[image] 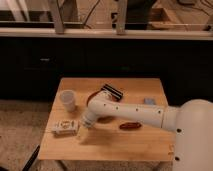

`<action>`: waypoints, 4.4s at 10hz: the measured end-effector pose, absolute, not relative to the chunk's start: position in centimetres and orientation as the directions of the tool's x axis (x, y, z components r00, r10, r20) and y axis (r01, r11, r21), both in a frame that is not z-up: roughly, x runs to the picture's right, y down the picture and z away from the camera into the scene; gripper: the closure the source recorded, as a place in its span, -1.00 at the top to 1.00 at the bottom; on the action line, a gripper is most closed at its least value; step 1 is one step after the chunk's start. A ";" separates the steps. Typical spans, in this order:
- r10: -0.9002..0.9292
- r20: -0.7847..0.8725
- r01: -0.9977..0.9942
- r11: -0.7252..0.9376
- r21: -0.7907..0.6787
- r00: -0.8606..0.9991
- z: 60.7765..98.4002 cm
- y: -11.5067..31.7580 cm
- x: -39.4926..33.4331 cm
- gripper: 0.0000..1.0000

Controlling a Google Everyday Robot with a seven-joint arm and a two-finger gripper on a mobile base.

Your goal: Place the bottle in the ceramic bowl

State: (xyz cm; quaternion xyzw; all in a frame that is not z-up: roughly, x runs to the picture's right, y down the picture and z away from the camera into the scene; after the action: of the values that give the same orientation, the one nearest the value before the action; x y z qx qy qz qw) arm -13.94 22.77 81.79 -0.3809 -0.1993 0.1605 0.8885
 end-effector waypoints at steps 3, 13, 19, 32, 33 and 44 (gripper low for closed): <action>0.437 0.235 -0.129 0.656 -0.744 0.868 81.8 23.3 -14.1 0.31; 0.446 0.222 -0.139 0.644 -0.752 0.867 81.7 24.0 -13.8 -0.08; 0.452 0.199 -0.167 0.648 -0.743 0.869 81.2 22.7 -11.6 0.14; 0.455 0.171 -0.187 0.640 -0.745 0.874 81.4 22.0 -8.7 0.14; 0.455 0.170 -0.186 0.636 -0.749 0.874 81.4 22.0 -8.1 0.11; 0.450 0.131 -0.179 0.582 -0.793 0.883 81.6 20.6 -13.9 0.60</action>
State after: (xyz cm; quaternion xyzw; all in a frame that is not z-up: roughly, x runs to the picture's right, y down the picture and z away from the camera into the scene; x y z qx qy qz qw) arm -13.91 20.58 81.62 -0.4200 -0.1615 0.1800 0.8747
